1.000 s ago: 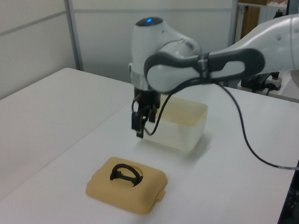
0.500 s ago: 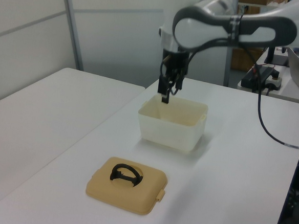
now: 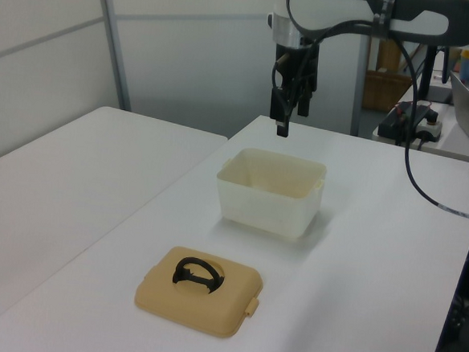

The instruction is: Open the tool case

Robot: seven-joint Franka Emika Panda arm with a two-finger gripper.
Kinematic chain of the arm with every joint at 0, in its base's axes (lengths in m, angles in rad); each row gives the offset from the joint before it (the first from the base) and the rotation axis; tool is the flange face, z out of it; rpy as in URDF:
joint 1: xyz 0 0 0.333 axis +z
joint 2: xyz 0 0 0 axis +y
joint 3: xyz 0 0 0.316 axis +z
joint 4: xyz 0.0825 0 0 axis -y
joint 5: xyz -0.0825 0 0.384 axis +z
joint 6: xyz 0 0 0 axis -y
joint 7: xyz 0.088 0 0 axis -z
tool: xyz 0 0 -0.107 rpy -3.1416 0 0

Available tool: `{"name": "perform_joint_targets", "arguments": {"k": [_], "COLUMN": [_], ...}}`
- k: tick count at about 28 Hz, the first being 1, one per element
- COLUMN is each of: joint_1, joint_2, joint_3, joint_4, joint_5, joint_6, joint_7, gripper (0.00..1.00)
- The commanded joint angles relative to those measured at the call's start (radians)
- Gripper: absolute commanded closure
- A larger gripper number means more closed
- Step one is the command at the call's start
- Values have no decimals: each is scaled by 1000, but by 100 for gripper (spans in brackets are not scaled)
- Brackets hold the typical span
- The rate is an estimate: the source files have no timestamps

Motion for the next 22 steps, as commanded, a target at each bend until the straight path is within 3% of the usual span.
{"name": "perform_joint_targets", "arguments": {"k": [1,7,17,20,22], "joint_1": [-2,-2,-6,-26,-57], "joint_2": [2,-16,-15,-12,-10], "joint_3": [3,13,43,65,106], "joint_4": [22,16,17,20,22], "joint_5": [-4,41,48,62,65], "joint_6": [-49,-46,-38,-37,-35], "joint_7": [4,48,45,47,47], "gripper": [0,0,0,0,0]}}
